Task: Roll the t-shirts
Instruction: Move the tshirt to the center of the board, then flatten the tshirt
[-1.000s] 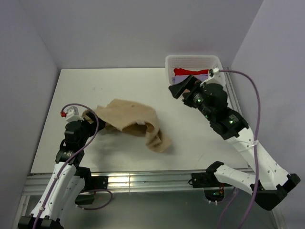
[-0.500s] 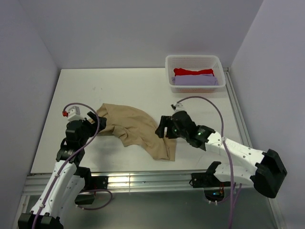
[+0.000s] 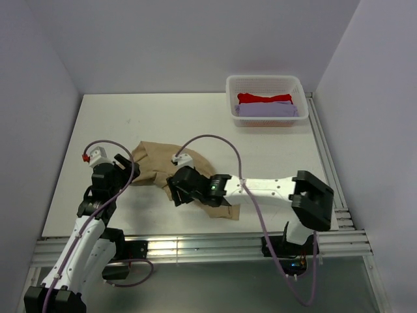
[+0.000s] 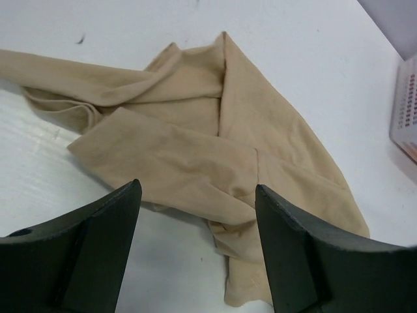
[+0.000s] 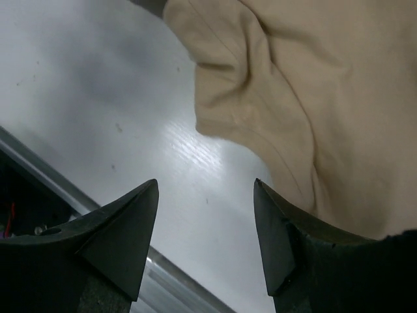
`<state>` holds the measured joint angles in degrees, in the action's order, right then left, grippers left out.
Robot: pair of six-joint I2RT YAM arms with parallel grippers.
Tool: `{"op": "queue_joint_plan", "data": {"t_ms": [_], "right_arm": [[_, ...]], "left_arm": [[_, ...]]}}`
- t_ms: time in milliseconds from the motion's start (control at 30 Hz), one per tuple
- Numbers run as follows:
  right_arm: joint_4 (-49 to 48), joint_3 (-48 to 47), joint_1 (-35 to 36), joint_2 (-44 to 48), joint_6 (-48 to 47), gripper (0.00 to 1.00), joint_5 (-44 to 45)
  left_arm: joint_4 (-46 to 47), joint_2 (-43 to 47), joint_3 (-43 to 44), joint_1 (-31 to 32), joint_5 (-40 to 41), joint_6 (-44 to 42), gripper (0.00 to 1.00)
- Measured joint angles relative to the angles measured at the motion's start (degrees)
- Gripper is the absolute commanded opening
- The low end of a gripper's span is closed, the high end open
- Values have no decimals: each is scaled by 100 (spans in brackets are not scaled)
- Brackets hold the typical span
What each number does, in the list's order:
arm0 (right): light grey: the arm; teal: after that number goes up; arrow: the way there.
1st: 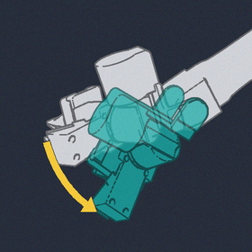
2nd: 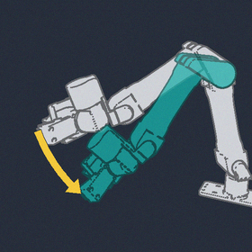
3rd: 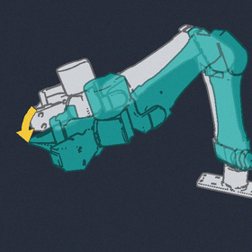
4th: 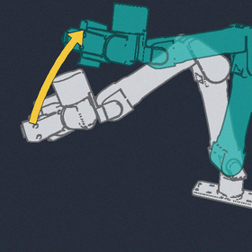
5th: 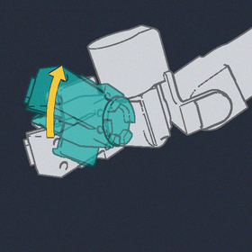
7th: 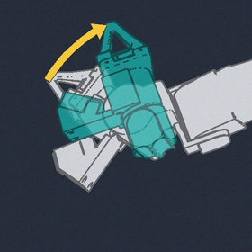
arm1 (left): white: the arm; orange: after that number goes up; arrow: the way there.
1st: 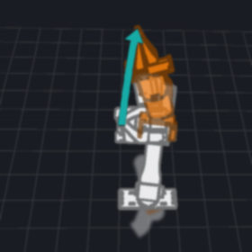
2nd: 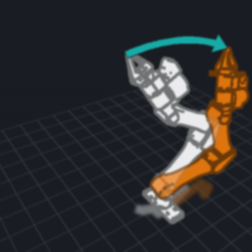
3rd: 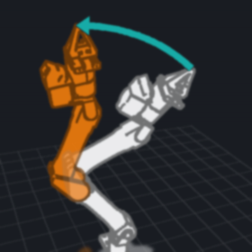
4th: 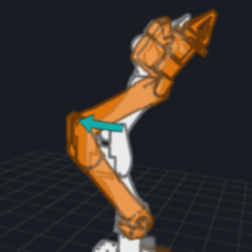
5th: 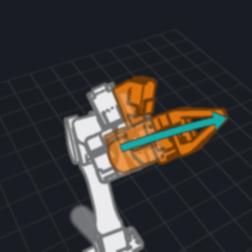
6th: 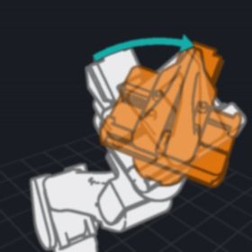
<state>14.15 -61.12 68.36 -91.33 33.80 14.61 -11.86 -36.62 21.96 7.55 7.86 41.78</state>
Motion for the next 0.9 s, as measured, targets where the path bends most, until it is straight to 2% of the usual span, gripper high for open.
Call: {"op": "queue_joint_plan", "data": {"t_ms": [233, 500, 533, 567, 600, 633, 800, 900], "right_arm": [[105, -1237, 63, -1497, -284, 65, 264], [402, -1945, 63, -2509, -374, 63, 463], [433, -2004, 63, -2605, -374, 59, 483], [455, -2046, 63, -2686, -382, 49, 505], [476, -2083, 63, -2767, -393, 17, 538], [496, -2120, 63, -2800, -437, 1, 592], [516, -2135, 55, -2776, -398, 0, 675], [463, -1631, 24, -2350, -385, 0, 627]], "left_arm": [[-330, 479, 15, -7, 511, 282, 81], [-352, 719, 15, -7, 533, 297, 83], [-352, 702, 15, -7, 531, 297, 83], [-354, 673, 15, -7, 531, 297, 83], [-354, 649, 15, -7, 531, 297, 83], [-356, 629, 15, -7, 531, 297, 83], [-356, 553, 15, -7, 474, 286, 82], [-317, 498, 15, -9, 293, 238, 82]]}}
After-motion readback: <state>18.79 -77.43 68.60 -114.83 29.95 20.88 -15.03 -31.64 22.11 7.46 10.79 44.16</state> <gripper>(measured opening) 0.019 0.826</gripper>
